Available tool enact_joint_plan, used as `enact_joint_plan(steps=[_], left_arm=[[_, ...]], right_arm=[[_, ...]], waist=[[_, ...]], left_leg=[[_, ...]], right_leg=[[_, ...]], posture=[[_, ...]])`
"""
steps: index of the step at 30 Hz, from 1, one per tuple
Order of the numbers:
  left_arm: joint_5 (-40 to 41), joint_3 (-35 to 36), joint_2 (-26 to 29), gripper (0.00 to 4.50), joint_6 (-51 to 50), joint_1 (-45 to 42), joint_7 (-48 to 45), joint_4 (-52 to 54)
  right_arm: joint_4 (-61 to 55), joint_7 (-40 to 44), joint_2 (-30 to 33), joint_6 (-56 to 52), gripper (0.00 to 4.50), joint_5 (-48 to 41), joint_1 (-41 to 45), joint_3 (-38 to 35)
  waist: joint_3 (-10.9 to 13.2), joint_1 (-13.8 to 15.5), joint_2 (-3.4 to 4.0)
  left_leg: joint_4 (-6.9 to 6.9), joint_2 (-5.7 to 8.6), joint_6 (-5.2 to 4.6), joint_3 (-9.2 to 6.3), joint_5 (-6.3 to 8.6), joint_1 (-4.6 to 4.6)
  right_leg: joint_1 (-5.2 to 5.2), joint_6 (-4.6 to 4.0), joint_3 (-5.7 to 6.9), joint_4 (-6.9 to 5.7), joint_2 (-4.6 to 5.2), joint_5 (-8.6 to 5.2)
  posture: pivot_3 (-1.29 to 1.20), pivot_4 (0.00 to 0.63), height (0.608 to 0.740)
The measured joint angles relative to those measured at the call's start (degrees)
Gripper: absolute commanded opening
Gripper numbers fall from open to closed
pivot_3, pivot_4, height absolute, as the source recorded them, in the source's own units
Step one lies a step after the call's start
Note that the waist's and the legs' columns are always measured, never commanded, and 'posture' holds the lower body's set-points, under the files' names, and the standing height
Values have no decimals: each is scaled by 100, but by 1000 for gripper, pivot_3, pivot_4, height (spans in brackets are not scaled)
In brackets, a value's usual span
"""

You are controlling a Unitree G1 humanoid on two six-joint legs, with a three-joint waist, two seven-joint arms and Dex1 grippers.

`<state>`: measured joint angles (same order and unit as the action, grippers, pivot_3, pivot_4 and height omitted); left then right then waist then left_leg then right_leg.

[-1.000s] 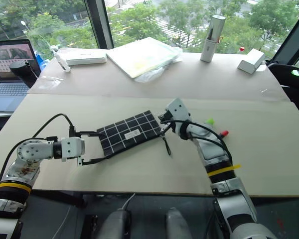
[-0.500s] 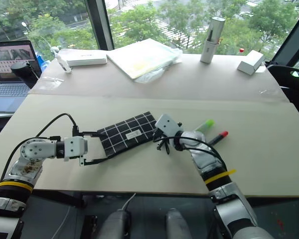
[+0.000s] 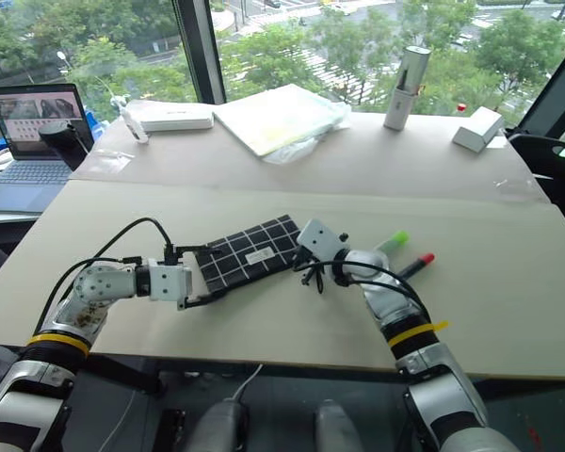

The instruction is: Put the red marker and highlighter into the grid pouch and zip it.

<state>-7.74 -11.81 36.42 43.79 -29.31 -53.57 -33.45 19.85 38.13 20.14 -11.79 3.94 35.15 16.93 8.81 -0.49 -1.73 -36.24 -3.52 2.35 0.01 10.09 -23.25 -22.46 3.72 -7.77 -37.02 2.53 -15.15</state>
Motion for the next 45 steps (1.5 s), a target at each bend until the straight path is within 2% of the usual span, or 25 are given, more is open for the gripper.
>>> enact_joint_plan(steps=[4, 7, 12, 14, 17, 20, 22, 23, 26, 27, 31, 34, 36, 40, 45], left_arm=[[-282, -166, -103, 4500, 294, -244, 354, -320], [-369, -269, -177, 3856, 460, -391, 458, -557], [-353, -397, -244, 1839, 622, -426, 408, -805], [-318, -443, -251, 1234, 637, -426, 333, -846], [-234, -432, -236, 95, 620, -479, 243, -827], [-67, -421, -204, 23, 540, -432, 80, -731], [59, -404, -193, 0, 356, -372, -34, -627], [126, -388, -187, 0, 212, -340, -104, -575], [256, -301, -187, 0, -150, -286, -174, -462], [325, -270, -189, 0, -256, -252, -188, -432], [692, -21, -200, 0, -799, -28, -300, -286], [1120, 237, -365, 0, -1394, 215, -344, -41], [1419, 392, -536, 0, -1830, 404, -334, 215], [1651, 478, -769, 0, -2473, 541, -243, 667], [1775, 590, -933, 0, -2963, 556, -97, 1130]], right_arm=[[20, 0, -15, 5, 74, 0, -2, -13], [50, 3, -15, 31, 0, -1, -3, -17], [113, 2, -15, 129, 0, -2, 0, -41], [134, 2, -15, 150, 0, -3, 2, -49], [143, 2, -29, 154, 0, -5, 8, -49], [155, 6, -63, 159, 0, -23, 13, -60], [212, -1, -181, 100, 591, -124, 12, -203], [250, -34, -347, -96, 724, -346, 11, -412], [290, -40, -629, -514, 1736, -892, 16, -818], [284, -25, -697, -624, 1950, -1066, 21, -958], [283, -243, -911, -1457, 3408, -2225, 330, -2135], [226, -337, -738, -2055, 3408, -3000, 682, -2905], [-27, -297, -407, -2282, 3408, -3231, 795, -3126], [-310, -105, -88, -2481, 3408, -3231, 738, -3053], [-594, 142, 36, -2533, 3408, -2973, 272, -2331]], waist=[[-3, -2, -1], [-5, -3, 0], [-5, -3, -1], [-5, -3, -1], [-8, -23, 1], [-12, -45, 2], [-13, -60, 1], [-13, -75, 1], [-13, -98, 1], [-13, -102, 1], [-12, -171, 2], [-9, -197, 7], [-8, -185, 8], [-8, -205, 8], [-7, -216, 7]], left_leg=[[1, 0, 0, -1, 0, 1], [1, 0, 0, -2, 0, 1], [1, 1, 0, -2, 0, 0], [1, 1, 0, -2, 0, 0], [5, 0, 0, -2, 1, 0], [18, 0, 0, -2, 1, 2], [23, -1, 0, -2, 1, 4], [25, -1, 0, -2, 1, 3], [27, -1, 0, -3, 1, 1], [26, -2, -1, -3, 1, 0], [31, -3, -1, -4, 1, -10], [36, -2, -1, -6, 1, -23], [33, -1, -1, -17, 1, -67], [33, -1, -1, -24, 1, -85], [33, 0, -1, -28, 1, -90]], right_leg=[[2, 2, 0, 0, 0, -1], [2, 3, 1, 0, 0, -2], [2, 4, 1, 0, 0, -2], [2, 4, 1, 0, 0, -3], [1, 4, 1, 2, 0, -6], [-1, 0, 1, 5, 0, -9], [-3, -2, 1, 5, 0, -10], [-4, -4, 1, 4, -1, -10], [-6, -6, 1, 4, -1, -9], [-7, -6, 1, 4, -1, -9], [-21, -19, 2, 1, -1, -3], [-35, -30, 2, -1, 0, 0], [-70, -39, 12, 0, 0, 6], [-85, -43, 18, 0, -1, 8], [-89, -43, 20, 1, -2, 8]], posture=[[0, 150, 740], [0, 150, 740], [0, 150, 740], [0, 150, 740], [0, 150, 740], [0, 150, 740], [0, 150, 740], [0, 150, 740], [0, 150, 740], [0, 150, 740], [0, 150, 740], [0, 150, 740], [0, 150, 740], [0, 150, 740], [0, 150, 740]])
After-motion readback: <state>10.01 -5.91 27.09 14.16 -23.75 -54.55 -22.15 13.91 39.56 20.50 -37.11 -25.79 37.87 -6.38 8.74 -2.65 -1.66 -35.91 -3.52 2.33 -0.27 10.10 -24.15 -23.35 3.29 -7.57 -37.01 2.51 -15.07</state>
